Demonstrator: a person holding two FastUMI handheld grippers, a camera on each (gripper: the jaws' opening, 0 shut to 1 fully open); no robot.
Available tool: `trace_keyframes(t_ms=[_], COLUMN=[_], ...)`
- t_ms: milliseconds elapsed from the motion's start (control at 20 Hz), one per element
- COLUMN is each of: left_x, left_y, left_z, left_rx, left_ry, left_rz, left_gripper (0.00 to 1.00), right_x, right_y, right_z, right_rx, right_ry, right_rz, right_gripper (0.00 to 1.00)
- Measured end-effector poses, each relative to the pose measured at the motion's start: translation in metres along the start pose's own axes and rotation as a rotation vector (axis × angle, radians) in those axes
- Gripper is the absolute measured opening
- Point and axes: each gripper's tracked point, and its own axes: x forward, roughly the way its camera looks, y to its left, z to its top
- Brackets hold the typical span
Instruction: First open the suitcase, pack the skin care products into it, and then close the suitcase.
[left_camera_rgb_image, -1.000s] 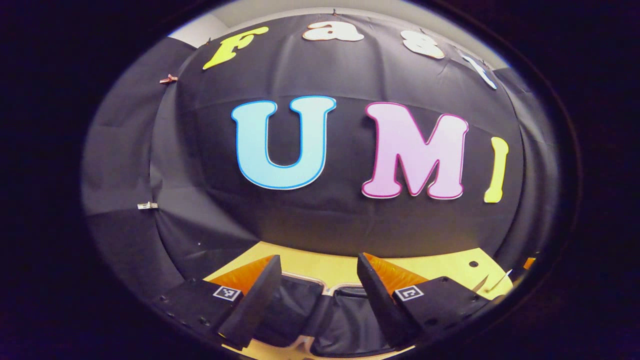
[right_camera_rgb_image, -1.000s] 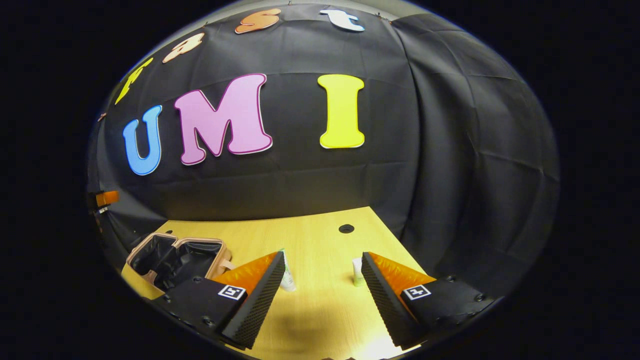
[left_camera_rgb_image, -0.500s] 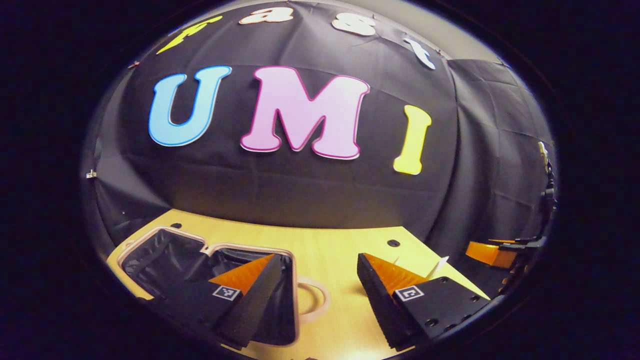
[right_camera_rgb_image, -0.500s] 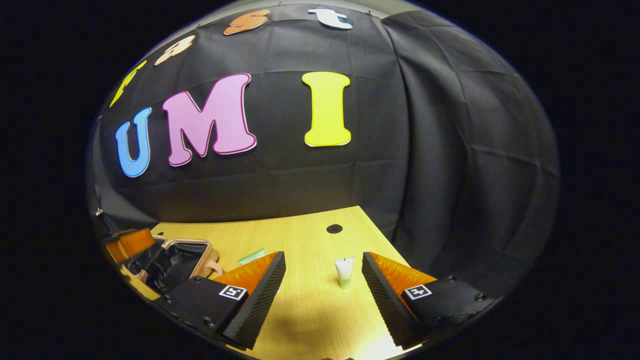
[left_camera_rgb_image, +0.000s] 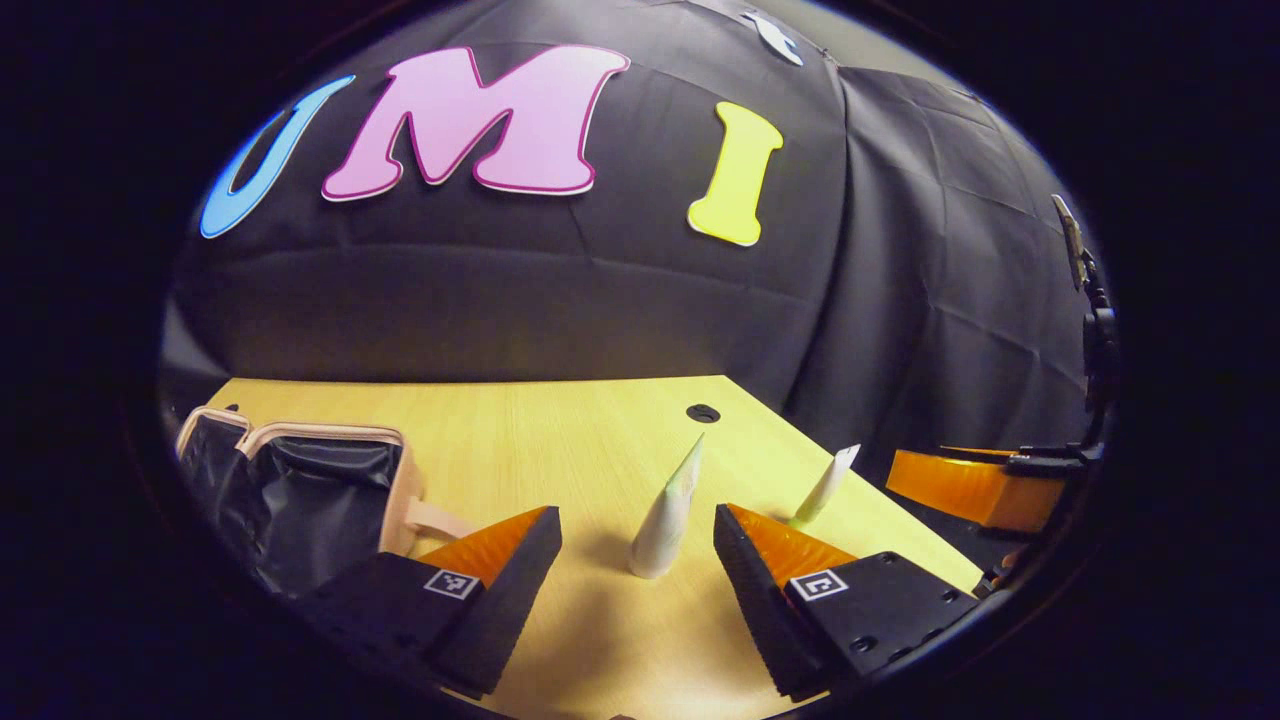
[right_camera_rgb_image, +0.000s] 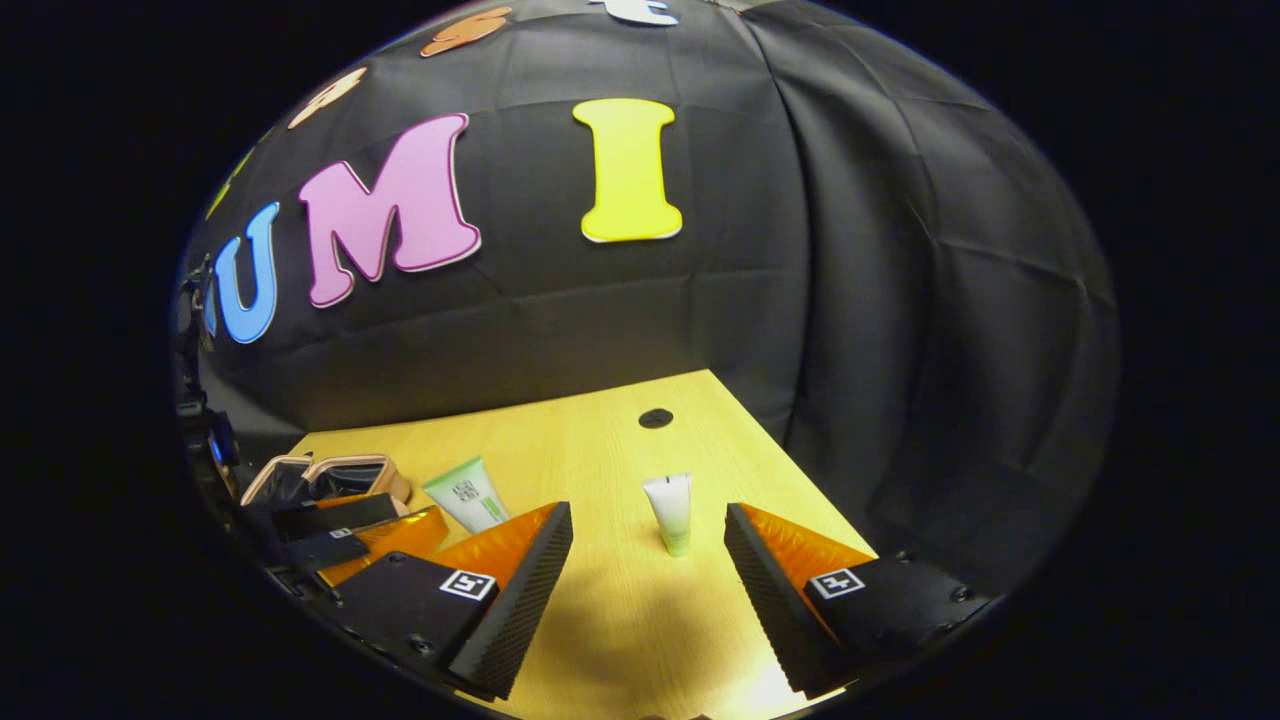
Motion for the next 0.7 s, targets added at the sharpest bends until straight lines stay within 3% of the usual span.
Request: trace_keyframes(t_ms=[350,600,650,700], left_x=[0.08,0.103,0.104,0.105], left_y=[-0.015,-0.015,-0.013,-0.008], left_z=[-0.035,-0.054,-0.054,-0.054], left_rx=[0.03,0.027,0.029,0.037], left_ry=[0.085,0.135,0.134,0.129], left_rz=[-0.006,0.033,0.044,0.072], left_gripper=[0.95,0.89,0.87,0.75], right_x=[0.047,0.078,0.081,0.084], right_y=[-0.017,-0.021,-0.022,-0.023], right_z=[-0.039,-0.051,-0.053,-0.054], right_rx=[0.048,0.08,0.081,0.077], right_ry=[0.096,0.121,0.12,0.121], right_rz=[-0.06,-0.101,-0.106,-0.113], right_gripper=[0.98,0.98,0.98,0.97])
